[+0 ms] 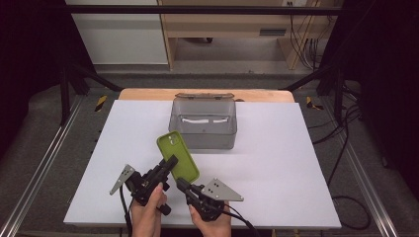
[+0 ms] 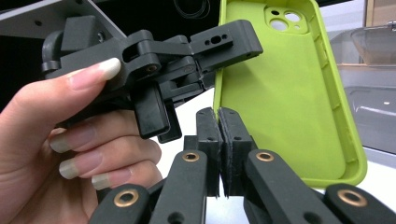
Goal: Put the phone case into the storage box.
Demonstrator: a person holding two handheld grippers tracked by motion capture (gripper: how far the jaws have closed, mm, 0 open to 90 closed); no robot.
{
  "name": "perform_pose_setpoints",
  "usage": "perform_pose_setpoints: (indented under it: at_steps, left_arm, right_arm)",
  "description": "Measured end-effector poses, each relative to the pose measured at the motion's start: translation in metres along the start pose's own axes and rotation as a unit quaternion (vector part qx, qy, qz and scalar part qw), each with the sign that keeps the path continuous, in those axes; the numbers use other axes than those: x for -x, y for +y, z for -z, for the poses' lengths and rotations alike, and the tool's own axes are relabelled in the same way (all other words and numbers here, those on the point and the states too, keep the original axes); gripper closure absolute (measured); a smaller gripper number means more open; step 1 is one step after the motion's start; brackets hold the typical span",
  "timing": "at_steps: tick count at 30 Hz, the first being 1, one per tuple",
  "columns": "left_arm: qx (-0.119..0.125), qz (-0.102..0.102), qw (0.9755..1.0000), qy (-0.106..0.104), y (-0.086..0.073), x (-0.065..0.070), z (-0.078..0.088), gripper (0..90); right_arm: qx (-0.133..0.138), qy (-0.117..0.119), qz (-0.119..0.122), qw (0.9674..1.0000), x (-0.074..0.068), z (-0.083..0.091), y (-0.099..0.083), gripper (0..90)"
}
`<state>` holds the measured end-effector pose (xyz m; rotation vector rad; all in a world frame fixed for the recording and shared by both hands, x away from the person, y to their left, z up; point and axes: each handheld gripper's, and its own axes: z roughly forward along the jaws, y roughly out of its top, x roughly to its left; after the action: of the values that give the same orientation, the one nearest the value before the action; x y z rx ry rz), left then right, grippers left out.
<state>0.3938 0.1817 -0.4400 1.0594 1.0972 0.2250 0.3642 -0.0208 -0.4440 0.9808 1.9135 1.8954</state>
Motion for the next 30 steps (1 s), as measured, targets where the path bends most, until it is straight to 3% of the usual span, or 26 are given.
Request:
perform_pose_setpoints:
  at_steps: [5,10,14,16,18,19,21,22,25,26,27,30]
  left_arm:
    - [-0.002,0.017,0.9999,-0.001,-0.001,-0.003,0.001,72.2]
    - [-0.010,0.022,0.9995,-0.019,-0.001,-0.004,0.003,77.0]
    - [-0.006,0.013,0.9999,-0.006,0.001,-0.007,0.005,77.3]
    - [-0.001,-0.011,0.9999,0.006,0.005,-0.010,0.006,77.3]
    - [0.003,-0.027,0.9995,0.017,0.009,-0.014,0.008,77.3]
    - [0.007,-0.033,0.9991,0.027,0.013,-0.018,0.009,77.3]
    - [0.008,-0.037,0.9988,0.031,0.015,-0.020,0.010,77.3]
    - [0.009,-0.039,0.9986,0.034,0.016,-0.022,0.011,77.3]
    - [0.003,-0.053,0.9978,0.039,0.020,-0.024,0.011,77.3]
    - [0.001,-0.063,0.9971,0.041,0.021,-0.025,0.011,77.3]
    - [-0.001,-0.068,0.9968,0.043,0.021,-0.025,0.011,77.3]
    - [-0.004,-0.069,0.9964,0.048,0.023,-0.027,0.011,77.3]
  right_arm:
    - [-0.005,0.002,-0.001,1.0000,-0.001,-0.002,-0.002,88.2]
    - [-0.015,0.000,0.000,0.9999,0.000,-0.005,-0.007,87.7]
    - [-0.014,0.006,0.011,0.9998,-0.001,-0.007,-0.008,76.0]
    - [-0.016,-0.003,0.035,0.9993,0.000,-0.006,-0.006,66.5]
    - [-0.020,-0.010,0.044,0.9988,0.002,-0.006,-0.006,63.5]
    - [-0.040,-0.033,0.068,0.9963,0.007,-0.008,-0.006,55.7]
    - [-0.047,-0.039,0.074,0.9954,0.009,-0.009,-0.006,53.1]
    - [-0.070,-0.050,0.085,0.9927,0.015,-0.012,-0.007,46.9]
    - [-0.105,-0.060,0.085,0.9890,0.025,-0.016,-0.009,39.1]
    - [-0.105,-0.060,0.085,0.9890,0.025,-0.016,-0.009,39.1]
    - [-0.113,-0.071,0.092,0.9867,0.034,-0.017,-0.010,36.0]
    - [-0.118,-0.078,0.097,0.9852,0.039,-0.016,-0.010,33.3]
